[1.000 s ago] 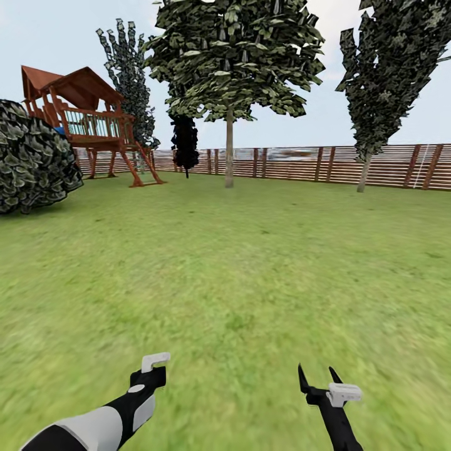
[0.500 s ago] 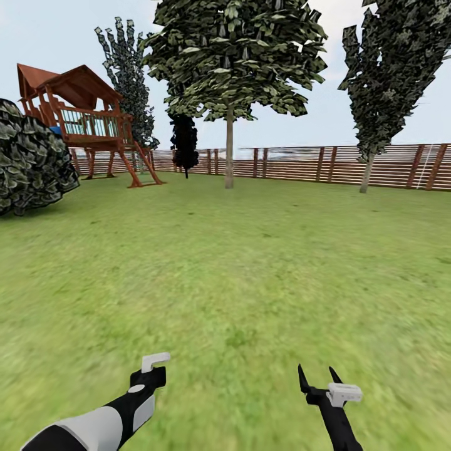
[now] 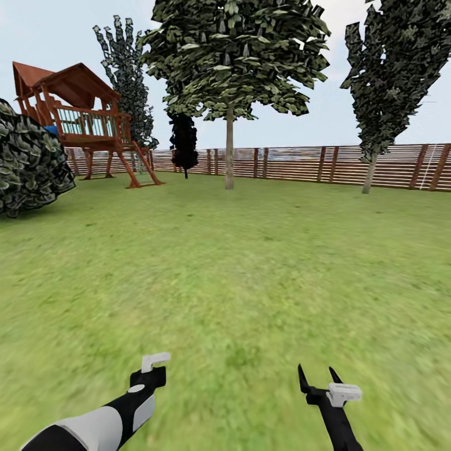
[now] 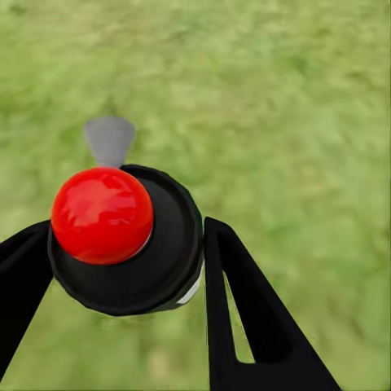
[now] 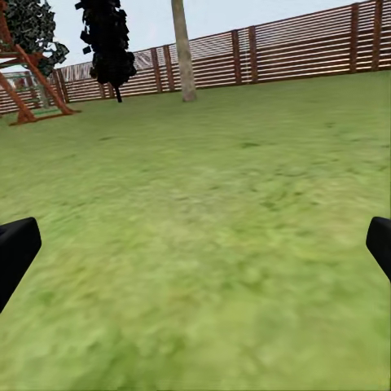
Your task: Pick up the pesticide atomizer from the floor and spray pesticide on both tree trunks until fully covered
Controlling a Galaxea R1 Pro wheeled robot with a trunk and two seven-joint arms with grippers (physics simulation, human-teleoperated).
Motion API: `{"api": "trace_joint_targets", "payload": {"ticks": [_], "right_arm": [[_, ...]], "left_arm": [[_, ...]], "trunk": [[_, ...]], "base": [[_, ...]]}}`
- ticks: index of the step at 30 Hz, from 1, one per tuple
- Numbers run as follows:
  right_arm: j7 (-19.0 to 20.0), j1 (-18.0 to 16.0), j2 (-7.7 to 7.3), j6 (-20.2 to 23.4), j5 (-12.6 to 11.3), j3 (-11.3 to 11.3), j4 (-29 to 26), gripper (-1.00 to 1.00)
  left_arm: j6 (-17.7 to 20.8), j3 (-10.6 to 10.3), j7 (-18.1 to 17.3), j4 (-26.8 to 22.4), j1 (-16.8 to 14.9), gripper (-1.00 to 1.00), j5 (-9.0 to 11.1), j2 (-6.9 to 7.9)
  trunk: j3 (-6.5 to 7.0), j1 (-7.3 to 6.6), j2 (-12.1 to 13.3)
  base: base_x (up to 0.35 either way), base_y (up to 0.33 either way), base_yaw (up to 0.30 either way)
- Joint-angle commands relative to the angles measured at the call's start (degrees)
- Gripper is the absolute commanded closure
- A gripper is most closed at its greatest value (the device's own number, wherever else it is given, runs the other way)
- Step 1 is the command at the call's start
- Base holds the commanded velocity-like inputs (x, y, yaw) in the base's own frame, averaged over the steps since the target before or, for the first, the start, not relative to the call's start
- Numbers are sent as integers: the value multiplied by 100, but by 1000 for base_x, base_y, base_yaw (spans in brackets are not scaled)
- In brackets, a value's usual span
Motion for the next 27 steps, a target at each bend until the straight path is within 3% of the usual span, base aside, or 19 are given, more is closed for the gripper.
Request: {"api": "trace_joint_targets", "payload": {"ticks": [1,27], "right_arm": [[0,0,0,0,0,0,0,-100],[0,1,0,-4,0,0,0,-100]], "left_arm": [[0,-5,2,-1,0,100,-3,0],[-1,-5,0,-1,1,100,-3,0]], "trunk": [[0,0,0],[0,0,0]], "base": [[337,0,0],[337,0,0]]}}
